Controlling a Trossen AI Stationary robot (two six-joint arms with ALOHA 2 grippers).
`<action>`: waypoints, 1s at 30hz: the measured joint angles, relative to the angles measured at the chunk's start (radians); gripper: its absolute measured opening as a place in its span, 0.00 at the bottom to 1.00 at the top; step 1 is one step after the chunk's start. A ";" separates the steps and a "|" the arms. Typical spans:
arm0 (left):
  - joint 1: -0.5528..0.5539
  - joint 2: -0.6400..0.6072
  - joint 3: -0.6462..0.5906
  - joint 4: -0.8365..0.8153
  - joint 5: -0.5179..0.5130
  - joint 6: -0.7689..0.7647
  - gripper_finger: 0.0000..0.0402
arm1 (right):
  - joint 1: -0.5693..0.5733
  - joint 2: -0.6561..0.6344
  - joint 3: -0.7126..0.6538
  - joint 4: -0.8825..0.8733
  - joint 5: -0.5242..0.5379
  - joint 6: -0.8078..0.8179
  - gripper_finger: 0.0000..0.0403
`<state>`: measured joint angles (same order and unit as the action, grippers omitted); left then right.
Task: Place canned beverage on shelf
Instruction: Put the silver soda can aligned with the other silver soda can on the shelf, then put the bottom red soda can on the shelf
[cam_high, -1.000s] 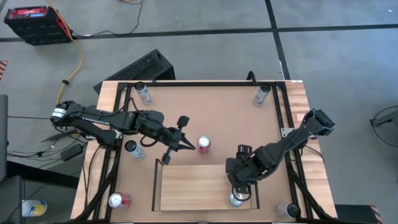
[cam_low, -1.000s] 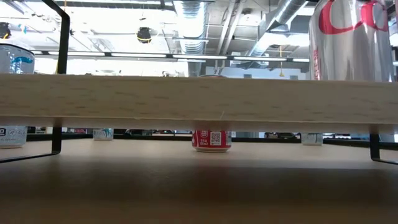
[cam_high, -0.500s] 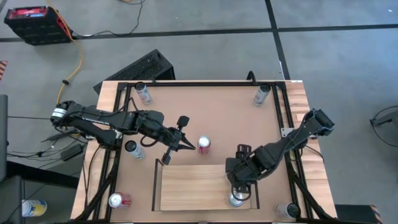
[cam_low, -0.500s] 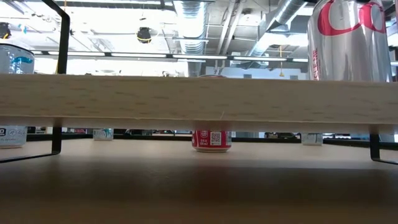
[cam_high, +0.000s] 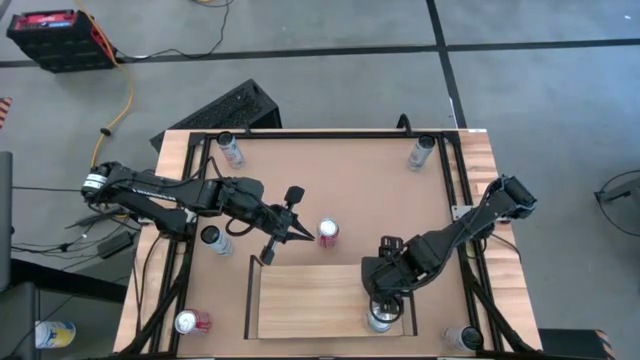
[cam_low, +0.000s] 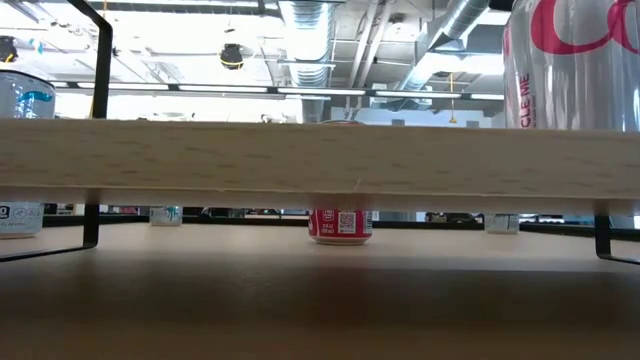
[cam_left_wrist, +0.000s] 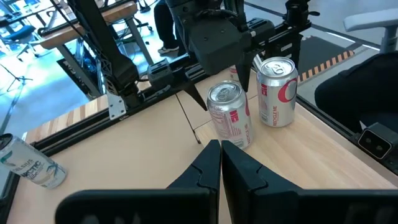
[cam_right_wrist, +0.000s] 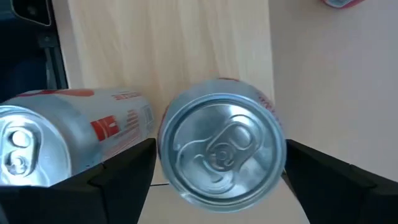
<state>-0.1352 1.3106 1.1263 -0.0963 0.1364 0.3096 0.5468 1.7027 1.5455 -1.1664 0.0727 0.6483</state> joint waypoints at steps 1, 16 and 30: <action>0.000 0.000 0.000 0.000 0.000 0.000 0.00 | 0.000 0.000 0.000 0.000 0.000 0.000 0.92; 0.000 0.000 0.000 0.001 0.000 0.001 0.00 | 0.000 0.000 0.133 -0.059 0.013 -0.042 0.92; -0.003 0.000 0.000 -0.053 -0.001 -0.116 0.00 | 0.169 -0.154 0.122 -0.287 0.327 0.024 0.92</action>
<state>-0.1383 1.3106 1.1259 -0.1494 0.1351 0.1937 0.7154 1.5487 1.6675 -1.4534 0.3999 0.6725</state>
